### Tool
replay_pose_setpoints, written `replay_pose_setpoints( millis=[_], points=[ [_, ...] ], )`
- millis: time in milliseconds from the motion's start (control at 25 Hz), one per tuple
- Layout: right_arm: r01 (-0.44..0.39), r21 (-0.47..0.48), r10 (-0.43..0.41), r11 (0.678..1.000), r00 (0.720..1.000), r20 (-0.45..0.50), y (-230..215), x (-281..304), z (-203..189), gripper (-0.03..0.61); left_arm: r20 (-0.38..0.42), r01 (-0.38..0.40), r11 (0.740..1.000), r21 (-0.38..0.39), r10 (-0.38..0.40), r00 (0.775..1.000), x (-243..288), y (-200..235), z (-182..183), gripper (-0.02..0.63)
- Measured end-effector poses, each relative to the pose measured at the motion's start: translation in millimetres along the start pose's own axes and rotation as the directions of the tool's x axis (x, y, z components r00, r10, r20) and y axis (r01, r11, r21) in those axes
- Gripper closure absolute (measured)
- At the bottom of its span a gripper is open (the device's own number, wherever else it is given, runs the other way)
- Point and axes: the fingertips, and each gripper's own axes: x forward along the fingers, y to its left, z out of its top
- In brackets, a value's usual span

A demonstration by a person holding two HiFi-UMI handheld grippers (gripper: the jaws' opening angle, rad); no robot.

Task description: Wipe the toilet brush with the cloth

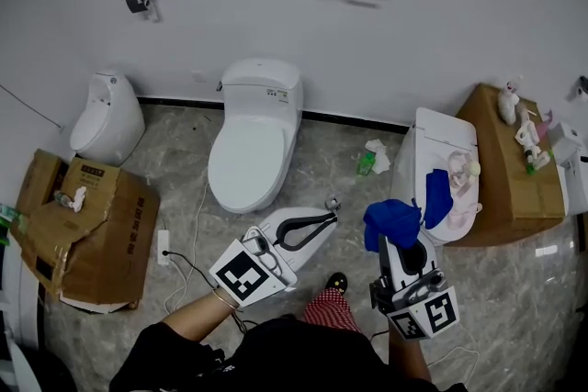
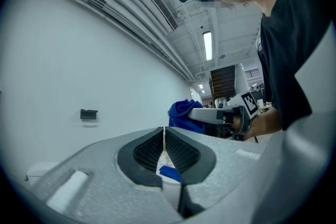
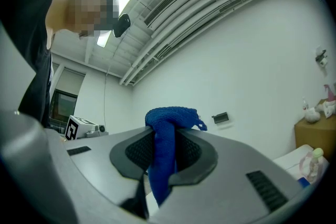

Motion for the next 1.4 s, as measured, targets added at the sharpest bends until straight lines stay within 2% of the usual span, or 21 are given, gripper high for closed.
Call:
replay_pose_setpoints(
  millis=[240,800,960,1400],
  points=[
    [-0.021,0.048,0.019,0.999,0.999,0.042,-2,14,13,0.505,-0.015,-0.016,1.0,0.007,0.016,1.0,8,9,-1,0.611],
    [-0.017,0.045,0.016,0.999,0.999,0.028,-52,22,12,0.505,-0.022,-0.013,0.999,0.031,0.014,1.0,50,23,1,0.611],
    [-0.032,0.073,0.029,0.997,0.998,0.047,-63,30,19,0.505,-0.025,-0.01,1.0,0.029,0.011,1.0,62,27,0,0.611],
    [-0.053,0.074,0.05,0.996,0.998,0.036,-106,41,16,0.505,-0.049,-0.015,0.999,0.035,0.017,0.999,99,40,-8,0.611]
  ],
)
